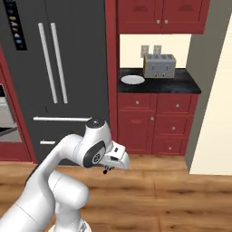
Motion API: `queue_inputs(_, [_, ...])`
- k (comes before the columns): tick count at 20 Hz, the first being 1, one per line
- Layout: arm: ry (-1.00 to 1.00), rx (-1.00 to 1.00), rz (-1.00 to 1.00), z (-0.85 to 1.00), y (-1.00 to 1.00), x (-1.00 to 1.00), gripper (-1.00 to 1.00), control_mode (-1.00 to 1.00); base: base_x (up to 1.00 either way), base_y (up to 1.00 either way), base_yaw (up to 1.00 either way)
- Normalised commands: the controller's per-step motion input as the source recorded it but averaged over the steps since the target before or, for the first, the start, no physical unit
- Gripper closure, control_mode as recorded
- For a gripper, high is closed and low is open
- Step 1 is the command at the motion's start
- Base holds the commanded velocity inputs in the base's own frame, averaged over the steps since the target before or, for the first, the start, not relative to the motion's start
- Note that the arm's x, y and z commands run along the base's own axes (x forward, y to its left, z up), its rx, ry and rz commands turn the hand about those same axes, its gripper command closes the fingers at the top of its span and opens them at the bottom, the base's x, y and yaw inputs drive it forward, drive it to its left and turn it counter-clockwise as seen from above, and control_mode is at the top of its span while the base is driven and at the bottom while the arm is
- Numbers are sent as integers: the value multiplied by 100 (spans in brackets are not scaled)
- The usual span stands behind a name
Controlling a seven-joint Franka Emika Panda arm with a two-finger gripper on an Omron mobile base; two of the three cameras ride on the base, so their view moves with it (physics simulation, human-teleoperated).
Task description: Pick up the tongs from the counter and place them near the plate next to the oven.
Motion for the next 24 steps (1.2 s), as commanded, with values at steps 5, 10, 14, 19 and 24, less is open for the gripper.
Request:
queue_inputs(5, [0, 0, 0, 0, 0, 0, 100, 100, 100, -50, 0])
queue_inputs(10, [0, 0, 0, 0, 0, 0, 100, 100, 100, -29, -12])
queue_inputs(14, [0, 0, 0, 0, 0, 0, 100, 100, 100, -1, -37])
queue_inputs(19, [0, 0, 0, 0, 0, 0, 100, 100, 97, -2, -35])
queue_inputs(24, [0, 0, 0, 0, 0, 0, 100, 100, 92, -23, -18])
